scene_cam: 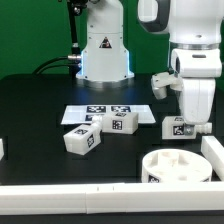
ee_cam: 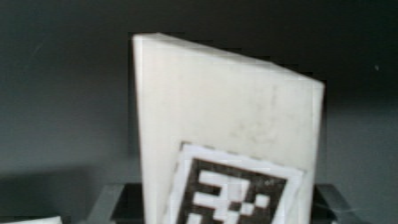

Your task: Assemble stool

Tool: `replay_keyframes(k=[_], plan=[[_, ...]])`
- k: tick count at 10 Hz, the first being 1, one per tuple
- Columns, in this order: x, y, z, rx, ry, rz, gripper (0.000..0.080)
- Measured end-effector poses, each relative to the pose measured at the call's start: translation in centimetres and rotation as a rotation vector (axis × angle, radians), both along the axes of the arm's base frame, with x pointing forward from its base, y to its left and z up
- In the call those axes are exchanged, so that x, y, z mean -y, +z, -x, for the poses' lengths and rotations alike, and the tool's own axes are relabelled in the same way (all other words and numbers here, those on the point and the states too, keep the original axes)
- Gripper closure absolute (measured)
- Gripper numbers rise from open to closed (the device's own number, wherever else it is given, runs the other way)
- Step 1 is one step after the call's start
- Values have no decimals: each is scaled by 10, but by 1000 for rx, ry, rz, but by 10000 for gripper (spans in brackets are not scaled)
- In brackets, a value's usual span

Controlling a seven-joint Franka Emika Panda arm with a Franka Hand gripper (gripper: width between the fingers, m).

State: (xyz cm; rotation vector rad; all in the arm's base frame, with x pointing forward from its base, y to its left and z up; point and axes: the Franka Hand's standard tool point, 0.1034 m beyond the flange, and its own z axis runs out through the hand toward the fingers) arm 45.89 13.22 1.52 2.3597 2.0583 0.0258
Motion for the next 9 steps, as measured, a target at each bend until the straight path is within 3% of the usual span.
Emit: replay_keyframes(k=[1,4,9], plan=[[1,0,0,0,49,1,479],[-9,0,6,10,627,49,479],[-1,-1,5,7,861,73,478]])
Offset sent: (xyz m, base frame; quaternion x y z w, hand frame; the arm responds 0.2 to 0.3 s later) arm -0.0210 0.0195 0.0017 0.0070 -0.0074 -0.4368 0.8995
